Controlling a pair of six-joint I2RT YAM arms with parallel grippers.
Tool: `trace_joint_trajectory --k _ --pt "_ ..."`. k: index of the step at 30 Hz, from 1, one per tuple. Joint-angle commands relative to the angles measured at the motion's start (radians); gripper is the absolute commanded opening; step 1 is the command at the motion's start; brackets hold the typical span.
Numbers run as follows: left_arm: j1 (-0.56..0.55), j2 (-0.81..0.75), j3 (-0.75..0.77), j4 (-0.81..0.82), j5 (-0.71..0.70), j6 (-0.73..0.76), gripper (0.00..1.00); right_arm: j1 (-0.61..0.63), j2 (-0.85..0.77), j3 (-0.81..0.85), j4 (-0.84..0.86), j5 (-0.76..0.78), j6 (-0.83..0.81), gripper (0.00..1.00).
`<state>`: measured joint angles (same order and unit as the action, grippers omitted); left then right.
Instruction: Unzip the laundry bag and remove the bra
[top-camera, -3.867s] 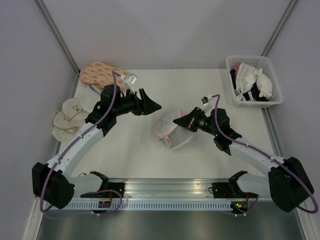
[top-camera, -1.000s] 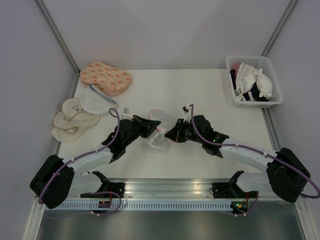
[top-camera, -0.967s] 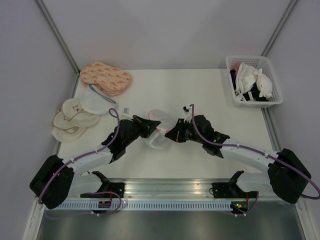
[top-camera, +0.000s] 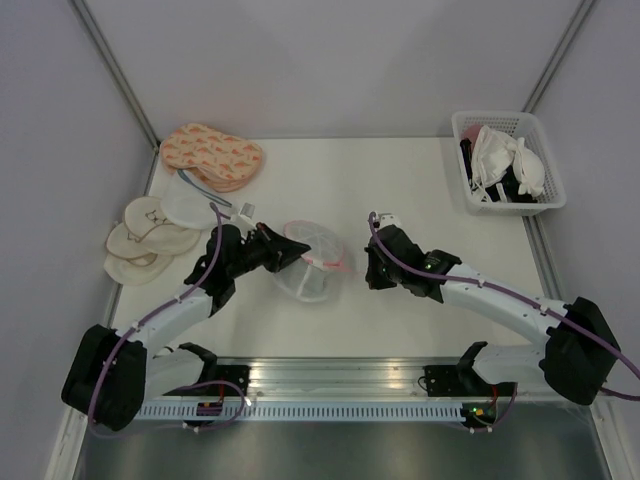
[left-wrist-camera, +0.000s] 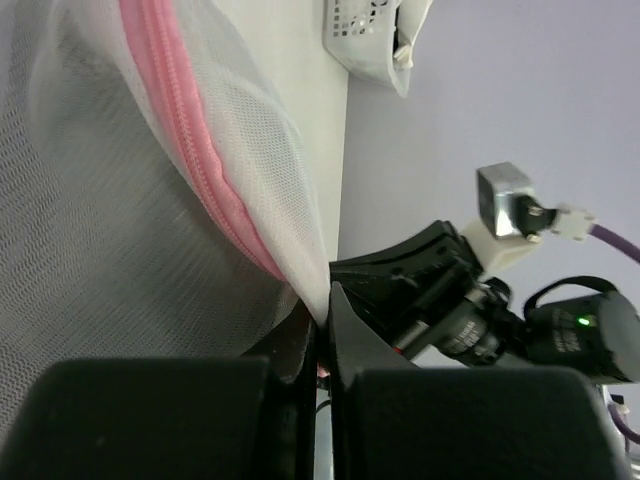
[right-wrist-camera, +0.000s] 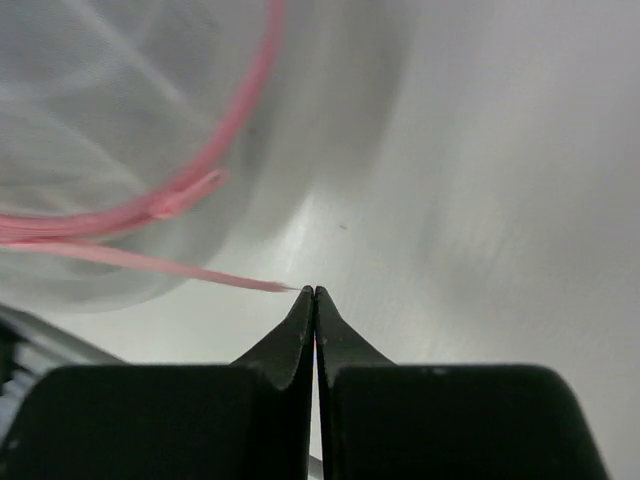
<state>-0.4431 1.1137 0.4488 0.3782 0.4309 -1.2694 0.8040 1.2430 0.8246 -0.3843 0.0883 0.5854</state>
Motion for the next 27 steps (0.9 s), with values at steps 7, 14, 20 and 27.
trace_joint_trajectory --k 7,14,20,27 --pt "0.106 0.174 0.213 0.146 0.422 0.143 0.02 -0.02 0.078 -0.005 -0.203 0.243 -0.035 0.0" --pt "0.109 0.29 0.286 0.195 0.582 0.168 0.02 -0.02 -0.014 -0.005 -0.128 0.187 -0.047 0.0" --pt "0.107 0.345 0.222 0.39 0.556 0.025 0.02 -0.02 -0.189 -0.09 0.097 -0.042 -0.036 0.62" --pt "0.109 0.376 0.191 0.478 0.555 -0.038 0.02 -0.02 -0.185 -0.12 0.231 -0.165 -0.016 0.65"
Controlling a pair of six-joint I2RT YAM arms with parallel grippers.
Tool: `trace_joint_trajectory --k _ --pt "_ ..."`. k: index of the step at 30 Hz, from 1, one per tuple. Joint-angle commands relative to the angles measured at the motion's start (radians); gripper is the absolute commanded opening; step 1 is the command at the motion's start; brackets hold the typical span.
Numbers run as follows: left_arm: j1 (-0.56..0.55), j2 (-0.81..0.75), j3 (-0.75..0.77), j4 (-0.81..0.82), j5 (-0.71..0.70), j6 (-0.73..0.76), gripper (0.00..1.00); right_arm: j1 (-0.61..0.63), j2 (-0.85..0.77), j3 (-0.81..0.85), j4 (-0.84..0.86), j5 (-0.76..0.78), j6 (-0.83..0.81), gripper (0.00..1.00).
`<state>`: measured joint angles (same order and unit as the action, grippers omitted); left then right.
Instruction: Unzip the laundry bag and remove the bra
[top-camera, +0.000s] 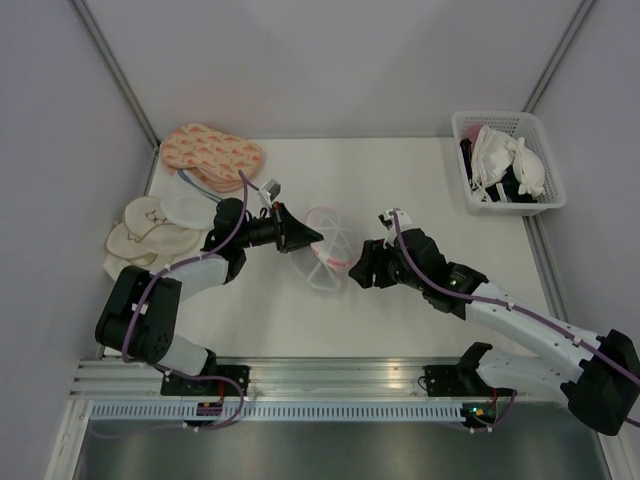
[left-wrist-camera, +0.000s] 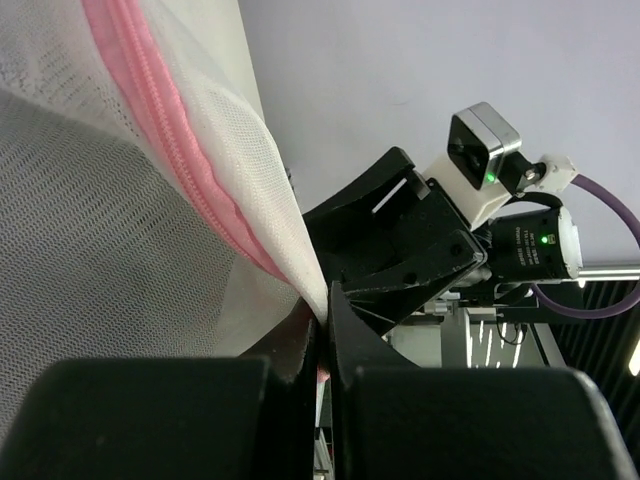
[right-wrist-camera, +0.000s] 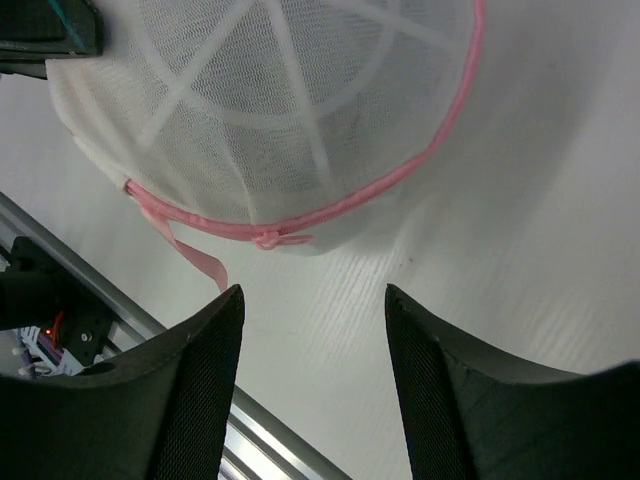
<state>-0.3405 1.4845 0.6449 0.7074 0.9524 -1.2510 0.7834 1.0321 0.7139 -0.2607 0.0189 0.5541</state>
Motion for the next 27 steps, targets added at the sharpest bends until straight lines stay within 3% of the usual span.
trace_joint_trajectory --k 1,8,17,18,21,25,27 --pt "0.005 0.008 -0.007 0.156 0.032 -0.068 0.02 -0.001 0.045 -0.011 0.124 -0.115 0.018 0.63" --pt "0.001 0.033 -0.014 0.221 0.049 -0.116 0.02 0.001 0.097 -0.011 0.213 -0.155 0.026 0.61" --pt "-0.012 0.054 -0.014 0.243 0.077 -0.123 0.02 0.001 0.164 0.041 0.225 -0.037 -0.052 0.56" --pt "-0.012 0.057 -0.016 0.248 0.078 -0.126 0.02 -0.001 0.18 0.044 0.238 -0.031 -0.059 0.53" --pt "-0.014 0.059 -0.013 0.254 0.089 -0.13 0.02 -0.004 0.203 0.044 0.252 0.004 -0.075 0.25" --pt "-0.014 0.065 -0.014 0.256 0.1 -0.128 0.02 -0.01 0.201 0.045 0.276 0.006 -0.079 0.01" --pt "-0.012 0.071 -0.013 0.253 0.101 -0.123 0.02 -0.01 0.18 0.036 0.27 0.009 -0.08 0.0"
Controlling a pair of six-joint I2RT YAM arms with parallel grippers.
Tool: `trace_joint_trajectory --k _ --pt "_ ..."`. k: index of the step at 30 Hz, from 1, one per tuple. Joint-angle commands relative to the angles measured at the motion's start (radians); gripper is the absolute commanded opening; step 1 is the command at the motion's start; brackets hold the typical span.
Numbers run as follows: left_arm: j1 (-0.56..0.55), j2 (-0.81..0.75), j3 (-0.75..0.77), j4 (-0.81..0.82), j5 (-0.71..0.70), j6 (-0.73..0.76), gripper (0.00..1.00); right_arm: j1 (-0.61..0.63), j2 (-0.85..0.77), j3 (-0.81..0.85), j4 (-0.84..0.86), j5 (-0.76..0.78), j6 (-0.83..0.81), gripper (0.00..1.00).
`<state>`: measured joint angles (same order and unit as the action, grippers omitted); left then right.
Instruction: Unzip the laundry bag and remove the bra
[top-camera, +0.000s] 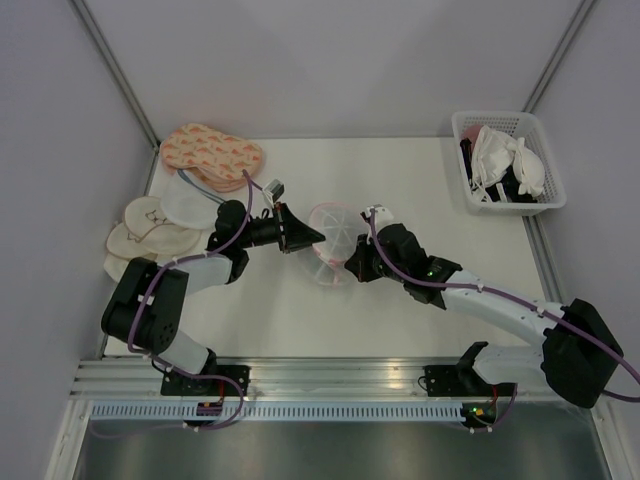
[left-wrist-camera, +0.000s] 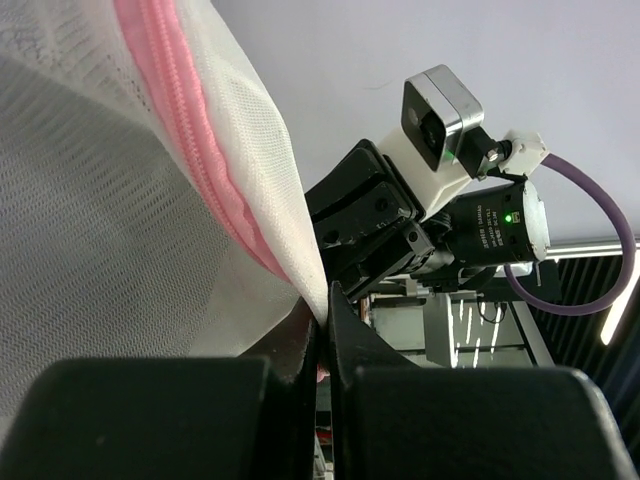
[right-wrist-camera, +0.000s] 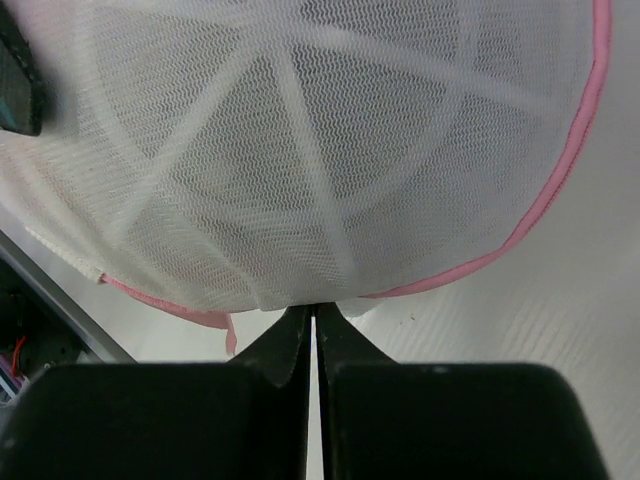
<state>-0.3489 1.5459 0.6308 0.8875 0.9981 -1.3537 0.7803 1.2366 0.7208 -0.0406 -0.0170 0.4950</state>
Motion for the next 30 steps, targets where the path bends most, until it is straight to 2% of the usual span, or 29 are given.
trace_joint_trajectory --k 1,4,6,7,9,10,12,13,15,16,21,25,30 --pt "-0.005 0.017 0.003 0.074 0.054 -0.019 0.02 -0.007 -0.034 0.026 0.045 0.045 -0.019 0.0" --pt "-0.005 0.04 0.023 0.054 0.048 -0.007 0.02 -0.007 -0.072 0.016 -0.004 0.061 -0.022 0.0" --pt "-0.005 0.049 0.067 0.009 0.039 0.046 0.13 -0.007 -0.097 0.016 -0.042 0.069 -0.029 0.0" --pt "-0.005 0.057 0.09 -0.086 0.018 0.082 0.16 -0.007 -0.106 0.017 -0.054 0.071 -0.03 0.0" --pt "-0.004 0.06 0.173 -0.218 -0.024 0.21 0.16 -0.007 -0.13 0.016 -0.084 0.072 -0.029 0.0" --pt "-0.004 0.063 0.206 -0.38 -0.077 0.261 0.2 -0.007 -0.14 0.014 -0.093 0.078 -0.027 0.0" --pt "-0.005 0.071 0.283 -0.505 -0.172 0.352 0.37 -0.007 -0.16 0.014 -0.119 0.084 -0.026 0.0" --pt "-0.004 0.071 0.294 -0.521 -0.199 0.358 0.56 -0.007 -0.166 0.017 -0.128 0.084 -0.021 0.0" --pt "-0.005 0.053 0.31 -0.561 -0.275 0.364 0.83 -0.007 -0.172 0.025 -0.156 0.084 -0.018 0.0" --pt "-0.005 0.042 0.308 -0.581 -0.292 0.366 0.99 -0.007 -0.175 0.028 -0.166 0.081 -0.013 0.0" --pt "-0.024 -0.106 0.232 -0.703 -0.424 0.355 1.0 -0.007 -0.186 0.028 -0.167 0.065 0.001 0.01" --pt "-0.088 -0.246 0.13 -0.729 -0.467 0.303 1.0 -0.007 -0.183 -0.003 -0.092 -0.016 -0.009 0.0" --pt "-0.182 -0.322 0.064 -0.742 -0.487 0.225 1.0 -0.007 -0.141 -0.011 0.01 -0.101 0.007 0.0"
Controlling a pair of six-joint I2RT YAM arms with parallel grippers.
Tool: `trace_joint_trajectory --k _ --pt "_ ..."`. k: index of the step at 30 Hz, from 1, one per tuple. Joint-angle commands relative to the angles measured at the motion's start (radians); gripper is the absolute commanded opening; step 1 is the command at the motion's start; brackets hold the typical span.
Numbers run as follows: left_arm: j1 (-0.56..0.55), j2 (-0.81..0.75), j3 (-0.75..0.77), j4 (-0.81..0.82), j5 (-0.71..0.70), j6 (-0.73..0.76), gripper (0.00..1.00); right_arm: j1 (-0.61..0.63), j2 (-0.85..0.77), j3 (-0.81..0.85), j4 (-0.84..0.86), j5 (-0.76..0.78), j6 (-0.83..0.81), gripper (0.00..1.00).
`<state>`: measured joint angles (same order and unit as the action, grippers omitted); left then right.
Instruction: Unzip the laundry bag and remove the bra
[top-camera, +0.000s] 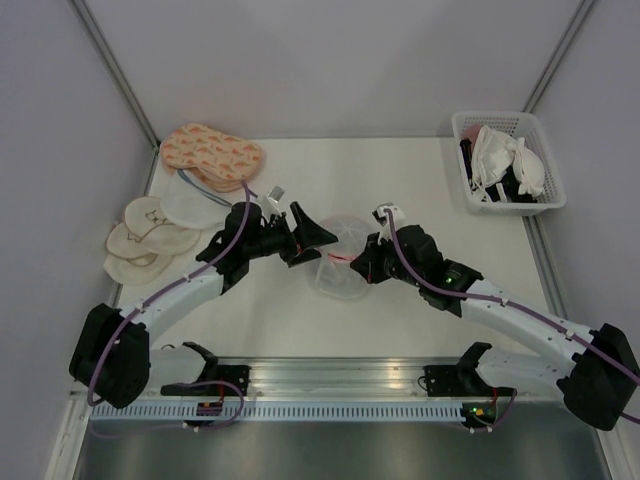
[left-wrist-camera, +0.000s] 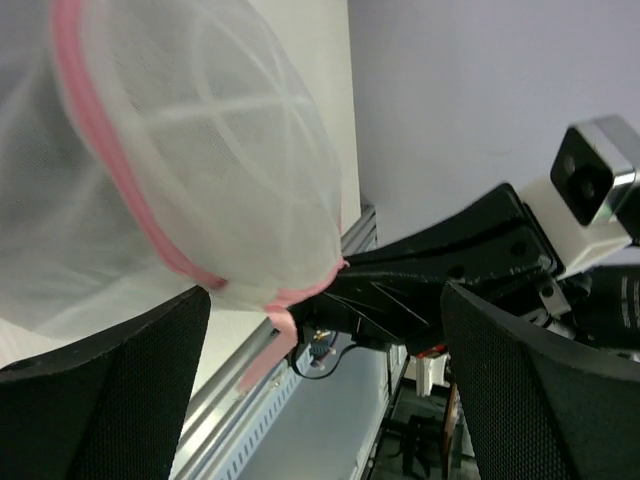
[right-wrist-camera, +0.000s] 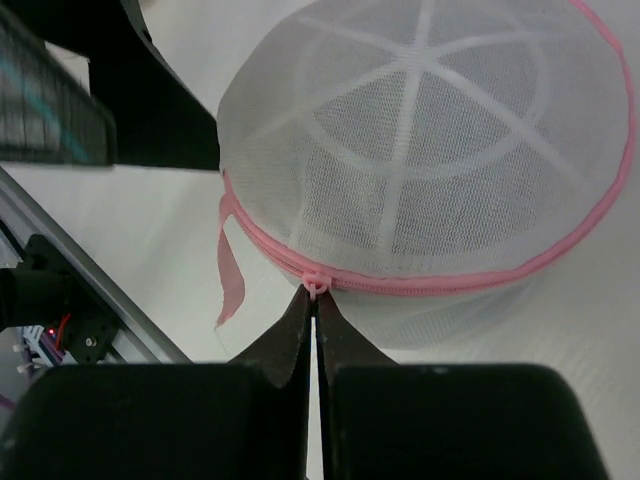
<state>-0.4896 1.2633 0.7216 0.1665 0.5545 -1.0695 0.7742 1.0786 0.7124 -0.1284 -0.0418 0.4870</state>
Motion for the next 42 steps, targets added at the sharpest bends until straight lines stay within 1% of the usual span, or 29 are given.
trace_joint_trajectory --k 1,5,9,12,13,14,16,21,25,27,28,29,30,31,32,33,36,42 --pt "-0.062 -0.051 -0.034 -0.021 -0.047 -0.07 1.0 -0.001 0.023 0.001 0.104 -0.084 0.027 0.0" --pt "-0.09 -0.091 -0.103 -0.019 -0.091 -0.119 1.0 -0.001 0.032 -0.002 0.119 -0.102 0.044 0.0" --pt "-0.093 -0.088 -0.132 -0.016 -0.139 -0.132 0.99 -0.001 0.026 -0.005 0.121 -0.127 0.039 0.0" --pt "-0.093 -0.061 -0.142 0.011 -0.178 -0.144 0.93 -0.001 0.026 -0.013 0.154 -0.191 0.03 0.0" --pt "-0.093 -0.05 -0.139 0.027 -0.182 -0.158 0.9 -0.001 0.03 -0.016 0.154 -0.225 0.028 0.0" --pt "-0.093 -0.038 -0.136 0.062 -0.183 -0.162 0.89 -0.001 0.032 -0.016 0.151 -0.239 0.021 0.0" --pt "-0.095 -0.002 -0.114 0.08 -0.186 -0.181 0.87 0.0 0.043 -0.017 0.132 -0.271 0.007 0.01" --pt "-0.106 0.015 -0.074 0.099 -0.232 -0.196 0.9 0.005 0.044 -0.021 0.063 -0.299 -0.034 0.01" --pt "-0.112 0.036 -0.053 0.103 -0.229 -0.204 0.89 0.007 0.04 -0.03 0.052 -0.302 -0.047 0.0" --pt "-0.115 0.045 -0.057 0.134 -0.216 -0.21 0.82 0.005 0.043 -0.03 0.052 -0.306 -0.048 0.0" --pt "-0.116 0.053 -0.063 0.148 -0.212 -0.214 0.67 0.005 0.046 -0.028 0.05 -0.308 -0.048 0.0" --pt "-0.116 0.062 -0.067 0.168 -0.194 -0.218 0.57 0.007 0.047 -0.028 0.055 -0.308 -0.048 0.0" --pt "-0.116 0.074 -0.071 0.192 -0.186 -0.224 0.34 0.007 0.05 -0.025 0.055 -0.308 -0.047 0.0" --pt "-0.116 0.08 -0.071 0.2 -0.179 -0.224 0.24 0.007 0.052 -0.024 0.056 -0.308 -0.048 0.0" --pt "-0.116 0.093 -0.071 0.202 -0.168 -0.227 0.15 0.005 0.053 -0.022 0.055 -0.309 -0.047 0.0" --pt "-0.118 0.097 -0.071 0.205 -0.163 -0.225 0.03 0.005 0.058 -0.018 0.053 -0.31 -0.048 0.0" --pt "-0.118 0.107 -0.074 0.206 -0.165 -0.219 0.02 0.005 0.067 -0.005 0.033 -0.308 -0.047 0.0" --pt "-0.095 0.119 -0.044 0.18 -0.156 -0.164 0.02 0.005 0.098 0.038 -0.083 -0.282 -0.057 0.0"
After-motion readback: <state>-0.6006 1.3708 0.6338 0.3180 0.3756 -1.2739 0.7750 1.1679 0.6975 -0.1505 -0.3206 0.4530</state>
